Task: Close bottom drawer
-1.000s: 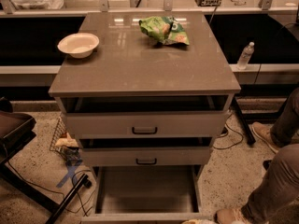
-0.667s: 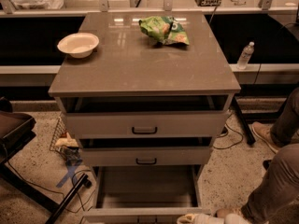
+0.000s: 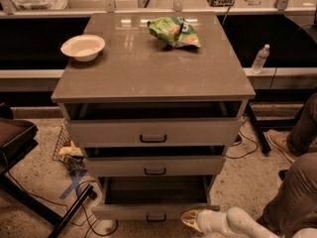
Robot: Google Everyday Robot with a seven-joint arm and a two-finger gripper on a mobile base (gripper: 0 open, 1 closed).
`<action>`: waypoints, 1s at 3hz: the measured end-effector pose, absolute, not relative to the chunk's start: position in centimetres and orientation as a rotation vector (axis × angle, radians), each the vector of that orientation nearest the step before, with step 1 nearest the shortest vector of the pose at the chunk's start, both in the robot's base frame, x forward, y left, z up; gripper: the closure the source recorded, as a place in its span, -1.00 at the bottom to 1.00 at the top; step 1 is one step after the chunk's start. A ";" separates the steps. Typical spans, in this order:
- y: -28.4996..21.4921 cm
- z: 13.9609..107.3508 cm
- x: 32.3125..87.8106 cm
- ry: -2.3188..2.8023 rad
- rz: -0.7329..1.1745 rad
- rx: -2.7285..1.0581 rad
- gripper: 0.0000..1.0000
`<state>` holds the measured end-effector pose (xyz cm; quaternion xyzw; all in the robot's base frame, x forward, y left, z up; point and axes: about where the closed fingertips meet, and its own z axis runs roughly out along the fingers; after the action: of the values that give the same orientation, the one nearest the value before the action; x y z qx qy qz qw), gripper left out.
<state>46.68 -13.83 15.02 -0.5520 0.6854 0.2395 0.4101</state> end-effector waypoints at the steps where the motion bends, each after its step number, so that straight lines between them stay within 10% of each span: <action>1: -12.8 15.0 50.4 1.692 0.594 -1.411 1.00; 3: -11.5 15.8 53.4 1.627 0.593 -1.431 1.00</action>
Offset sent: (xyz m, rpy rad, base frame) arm 0.1337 0.0391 0.0129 0.0127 -0.1239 0.0902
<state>53.40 -11.52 15.83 -0.5741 0.6531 0.2378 0.4328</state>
